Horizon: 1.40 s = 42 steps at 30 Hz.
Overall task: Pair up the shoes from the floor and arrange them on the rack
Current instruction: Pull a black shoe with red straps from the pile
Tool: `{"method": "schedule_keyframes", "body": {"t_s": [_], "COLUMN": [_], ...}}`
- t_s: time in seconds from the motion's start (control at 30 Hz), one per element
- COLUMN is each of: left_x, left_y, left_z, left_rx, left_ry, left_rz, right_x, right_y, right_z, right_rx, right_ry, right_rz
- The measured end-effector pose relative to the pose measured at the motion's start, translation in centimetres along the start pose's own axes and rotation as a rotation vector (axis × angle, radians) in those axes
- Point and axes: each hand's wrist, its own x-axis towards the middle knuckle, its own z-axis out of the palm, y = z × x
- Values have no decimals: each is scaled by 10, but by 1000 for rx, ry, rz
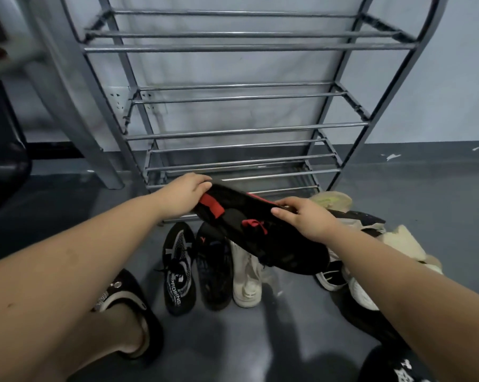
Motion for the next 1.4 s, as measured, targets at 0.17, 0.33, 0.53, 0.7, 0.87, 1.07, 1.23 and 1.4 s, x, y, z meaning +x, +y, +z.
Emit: {"method": "schedule_keyframes", "body": {"t_s": [0.17,0.33,0.53,0.7,0.87,1.07,1.23,1.4], "left_x": [-10,-18,-18,-17,-13,-9,-12,-6], "left_y": [-14,6,26,30,19,17,29,20], "left_z": [12,26,47,56,70,94,118,141], "left_rx": [-125,-42,75,91,-132,-888,-1096,-895], "left_ry": [-214,-352,-511,-481,-357,-388,-492,-570], "left_rz": [-64,40,120,99,-73,-359,-444,-432], "right_x": [-6,-5,-3,-5,-11,-21,-25,-30], "right_y": [19,18,10,16,21,25,34,54], "right_z": [-1,-2,-2,0,4,31,50,52], "right_rx": [141,-19,-103,-198,-63,746,915,857], "right_ry": [37,-145,-217,-27,362,-78,-84,-75], "right_rz": [46,-51,-103,-13,249,541,498,502]}}
